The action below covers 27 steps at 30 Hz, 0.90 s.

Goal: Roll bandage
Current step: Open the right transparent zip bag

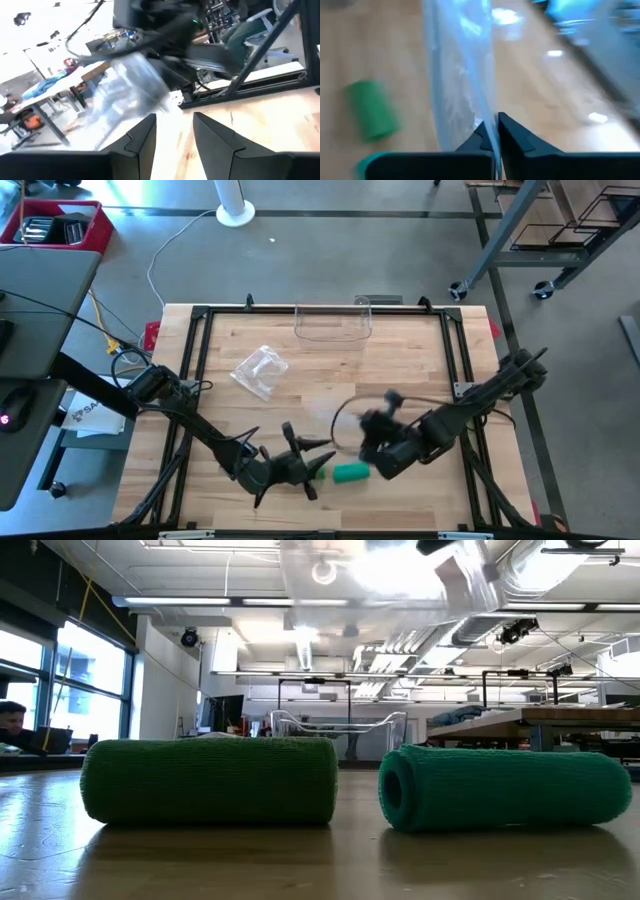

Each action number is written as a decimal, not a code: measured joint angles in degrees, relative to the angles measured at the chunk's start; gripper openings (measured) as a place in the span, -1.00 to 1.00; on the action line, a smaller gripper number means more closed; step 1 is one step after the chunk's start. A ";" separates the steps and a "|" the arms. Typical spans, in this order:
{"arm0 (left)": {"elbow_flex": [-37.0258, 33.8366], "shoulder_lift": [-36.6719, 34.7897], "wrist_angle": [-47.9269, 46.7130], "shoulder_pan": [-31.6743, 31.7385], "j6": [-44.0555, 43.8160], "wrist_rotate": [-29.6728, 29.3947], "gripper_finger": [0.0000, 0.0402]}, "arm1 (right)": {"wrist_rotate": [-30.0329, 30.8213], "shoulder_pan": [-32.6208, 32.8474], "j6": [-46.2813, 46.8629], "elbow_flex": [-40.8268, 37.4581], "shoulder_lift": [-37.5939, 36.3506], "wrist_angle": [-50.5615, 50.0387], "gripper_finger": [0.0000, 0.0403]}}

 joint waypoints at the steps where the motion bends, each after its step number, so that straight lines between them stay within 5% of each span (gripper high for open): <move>1: 0.00 0.02 -0.24 0.15 -0.70 -0.12 -0.37 | 1.99 -0.02 2.12 -0.35 -0.84 -2.21 -1.00; 7: -0.02 0.14 -4.18 2.16 -5.85 0.77 -0.37 | -1.54 -0.60 4.92 -15.39 -8.00 11.14 -1.00; 17: -0.07 0.24 -6.98 6.94 -11.98 11.01 -0.37 | -10.68 -7.13 3.52 -48.28 -16.00 76.52 -1.00; 21: -0.09 0.24 -7.01 9.65 -12.82 14.07 -0.37 | -10.39 -9.55 4.97 -52.58 -13.89 91.06 -1.00; 27: -0.09 0.26 -6.54 13.89 -12.90 20.80 -0.37 | -10.78 -10.53 4.86 -50.24 -9.91 95.56 -1.00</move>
